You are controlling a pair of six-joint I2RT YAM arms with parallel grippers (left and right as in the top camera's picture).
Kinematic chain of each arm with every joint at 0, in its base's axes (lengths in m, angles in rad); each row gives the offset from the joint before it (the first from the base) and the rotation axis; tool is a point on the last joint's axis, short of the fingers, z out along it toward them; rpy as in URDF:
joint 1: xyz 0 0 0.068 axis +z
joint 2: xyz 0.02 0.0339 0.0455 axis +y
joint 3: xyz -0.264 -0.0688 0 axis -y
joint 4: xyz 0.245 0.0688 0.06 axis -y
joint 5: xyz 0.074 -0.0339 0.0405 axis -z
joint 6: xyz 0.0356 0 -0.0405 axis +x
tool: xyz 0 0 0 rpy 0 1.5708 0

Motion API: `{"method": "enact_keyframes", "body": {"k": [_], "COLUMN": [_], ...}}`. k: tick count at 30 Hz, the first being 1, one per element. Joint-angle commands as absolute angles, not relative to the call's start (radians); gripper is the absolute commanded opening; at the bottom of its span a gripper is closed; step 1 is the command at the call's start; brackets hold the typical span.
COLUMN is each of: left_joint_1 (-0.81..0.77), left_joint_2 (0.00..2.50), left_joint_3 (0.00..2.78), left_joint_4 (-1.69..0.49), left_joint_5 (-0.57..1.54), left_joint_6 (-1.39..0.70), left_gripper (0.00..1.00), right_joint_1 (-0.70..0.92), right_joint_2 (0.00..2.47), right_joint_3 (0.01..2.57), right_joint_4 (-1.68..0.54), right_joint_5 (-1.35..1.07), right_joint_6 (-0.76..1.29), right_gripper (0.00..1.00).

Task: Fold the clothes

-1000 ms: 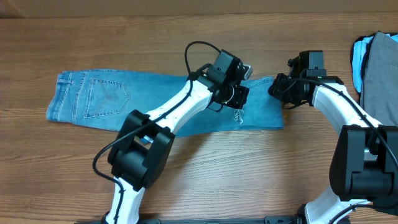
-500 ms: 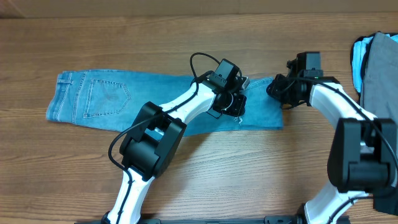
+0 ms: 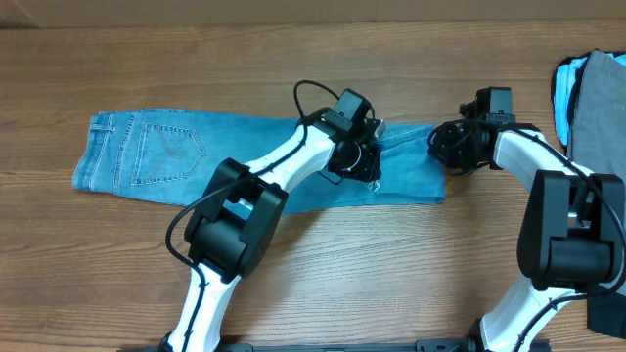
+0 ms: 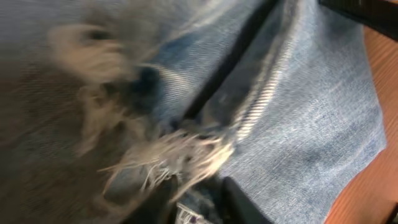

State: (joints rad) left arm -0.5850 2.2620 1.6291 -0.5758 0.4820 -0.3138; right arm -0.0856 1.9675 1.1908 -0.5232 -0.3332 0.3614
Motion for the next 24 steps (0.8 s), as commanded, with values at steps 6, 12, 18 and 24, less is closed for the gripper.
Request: {"method": "enact_keyframes", "body": {"k": [6, 12, 18, 24], "left_joint_1": [-0.502, -0.512, -0.529, -0.537], "left_joint_2": [2.260, 2.260, 2.261, 2.263], "left_joint_3": [1.723, 1.801, 1.803, 1.802], "left_joint_4": [-0.696, -0.720, -0.602, -0.495], "left_joint_5": [0.374, 0.374, 0.374, 0.393], "left_joint_6": [-0.306, -0.265, -0.269, -0.270], "left_gripper": [0.33, 0.34, 0.22, 0.17], "right_joint_1": [-0.104, -0.099, -0.099, -0.099], "right_joint_2": [1.848, 1.794, 1.795, 1.795], "right_joint_3": [1.282, 1.277, 1.191, 1.081], "right_joint_4": [-0.709, -0.875, -0.895, -0.780], "right_joint_5": [-0.305, -0.318, -0.318, -0.364], "right_joint_6": [0.340, 0.340, 0.332, 0.334], "right_gripper": [0.07, 0.22, 0.22, 0.18]}}
